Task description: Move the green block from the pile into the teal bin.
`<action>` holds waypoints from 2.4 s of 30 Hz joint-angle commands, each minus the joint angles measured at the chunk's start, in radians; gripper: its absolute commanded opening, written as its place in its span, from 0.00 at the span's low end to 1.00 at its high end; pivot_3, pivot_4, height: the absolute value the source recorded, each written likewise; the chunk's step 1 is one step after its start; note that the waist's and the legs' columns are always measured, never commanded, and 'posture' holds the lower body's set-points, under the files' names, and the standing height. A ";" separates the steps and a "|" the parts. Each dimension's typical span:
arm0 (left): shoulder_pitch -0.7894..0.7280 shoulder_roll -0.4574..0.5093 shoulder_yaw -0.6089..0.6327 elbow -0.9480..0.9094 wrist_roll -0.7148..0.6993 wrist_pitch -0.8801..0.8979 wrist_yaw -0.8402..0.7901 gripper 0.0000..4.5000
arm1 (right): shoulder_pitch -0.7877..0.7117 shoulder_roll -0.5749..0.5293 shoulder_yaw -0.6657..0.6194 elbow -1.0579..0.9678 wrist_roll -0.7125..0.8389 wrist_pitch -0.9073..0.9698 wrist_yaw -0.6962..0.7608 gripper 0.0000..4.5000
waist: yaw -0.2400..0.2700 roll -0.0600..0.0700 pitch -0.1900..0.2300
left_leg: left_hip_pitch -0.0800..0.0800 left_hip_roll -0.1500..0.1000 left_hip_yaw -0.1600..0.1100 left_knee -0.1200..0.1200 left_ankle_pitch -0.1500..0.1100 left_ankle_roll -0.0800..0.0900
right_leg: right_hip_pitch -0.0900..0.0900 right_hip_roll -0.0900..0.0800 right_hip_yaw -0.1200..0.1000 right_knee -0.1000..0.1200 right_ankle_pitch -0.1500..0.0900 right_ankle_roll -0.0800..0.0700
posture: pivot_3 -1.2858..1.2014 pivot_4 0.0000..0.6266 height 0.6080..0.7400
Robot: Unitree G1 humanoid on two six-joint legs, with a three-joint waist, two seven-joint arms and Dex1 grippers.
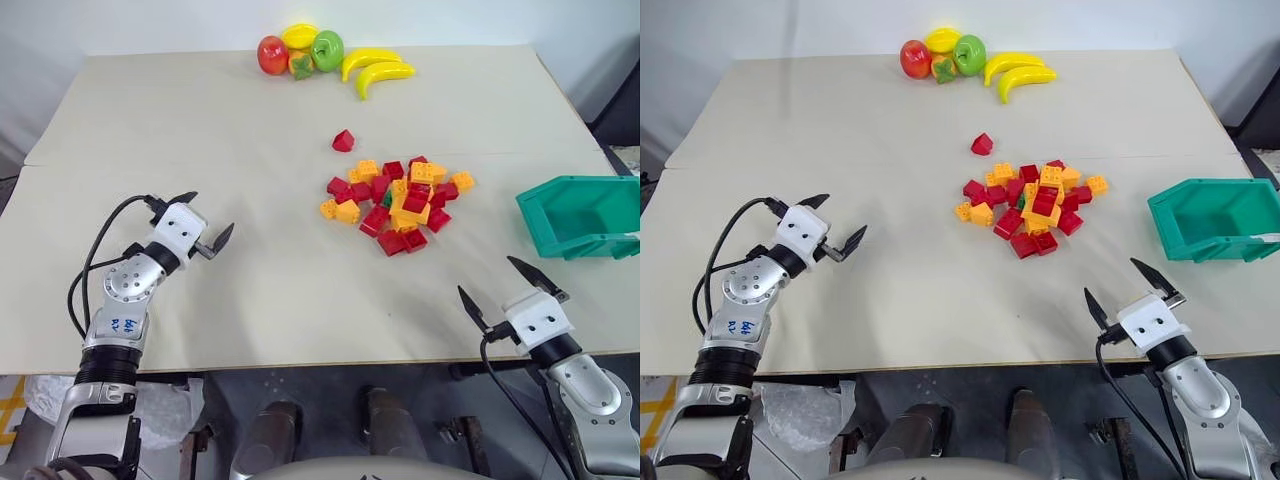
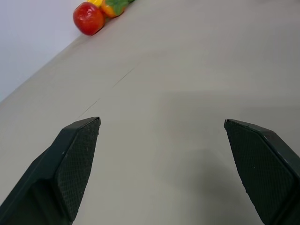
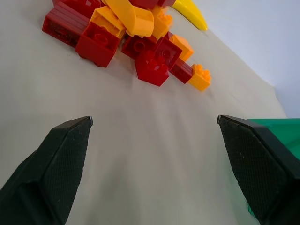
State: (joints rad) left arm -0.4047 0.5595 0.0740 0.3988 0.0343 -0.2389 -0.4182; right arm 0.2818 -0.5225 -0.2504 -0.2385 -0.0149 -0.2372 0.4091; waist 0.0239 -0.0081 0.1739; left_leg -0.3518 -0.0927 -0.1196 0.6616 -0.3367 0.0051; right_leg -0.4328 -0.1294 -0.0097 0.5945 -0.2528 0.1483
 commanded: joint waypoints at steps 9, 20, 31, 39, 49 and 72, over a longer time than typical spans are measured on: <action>-0.048 -0.078 0.017 -0.092 -0.249 0.231 -0.213 1.00 | -0.035 0.000 -0.011 -0.263 0.197 0.373 0.021 0.99 | -0.002 0.000 0.000 | 0.000 0.000 -0.001 0.001 0.000 0.000 | 0.000 0.000 0.000 0.001 0.000 0.000 | 0.52 0.24 1.00; -0.140 -0.034 -0.090 -0.074 -0.378 0.388 -0.690 1.00 | -0.279 -0.049 0.098 -0.464 0.395 0.847 0.043 0.96 | -0.003 0.000 0.000 | -0.001 0.000 -0.001 0.002 0.000 0.001 | 0.000 0.000 -0.001 0.000 0.000 0.000 | 0.52 0.24 1.00; -0.321 -0.082 -0.039 0.192 -0.503 0.294 -1.137 1.00 | -0.762 0.197 0.354 -0.283 0.378 1.232 -0.178 0.19 | -0.013 0.000 0.000 | -0.008 -0.001 -0.001 0.003 0.000 0.001 | -0.008 -0.001 -0.002 0.006 0.001 -0.001 | 0.52 0.24 1.00; -0.366 -0.075 -0.052 0.287 -0.461 0.189 -1.173 1.00 | -0.988 0.359 0.414 0.132 0.205 1.080 -0.309 0.01 | -0.043 0.001 0.000 | -0.015 -0.001 -0.002 0.006 0.000 0.000 | -0.016 -0.001 -0.003 0.010 0.001 -0.001 | 0.52 0.24 1.00; -0.398 -0.085 -0.043 0.361 -0.428 0.104 -1.117 1.00 | -1.058 0.380 0.353 0.424 0.018 0.841 -0.472 0.01 | -0.059 0.001 0.000 | -0.017 -0.001 -0.001 0.007 0.000 0.000 | -0.020 -0.002 -0.002 0.014 0.001 -0.001 | 0.52 0.24 1.00; -0.384 -0.107 -0.032 0.363 -0.408 0.073 -1.085 1.00 | -0.913 -0.127 0.165 -0.101 0.310 1.165 0.182 0.28 | -0.039 0.000 0.000 | -0.020 -0.002 0.011 0.017 -0.002 0.004 | -0.027 -0.001 0.008 0.023 0.002 0.000 | 0.52 0.24 1.00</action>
State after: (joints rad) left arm -0.7844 0.4462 0.0263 0.7925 -0.3739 -0.1531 -1.4991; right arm -0.6207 -0.6005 -0.0465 -0.2800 0.2500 0.9087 0.5268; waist -0.0149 -0.0078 0.1741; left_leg -0.3721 -0.0944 -0.1088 0.6790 -0.3389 0.0091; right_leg -0.4594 -0.1306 -0.0018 0.6175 -0.2512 0.1484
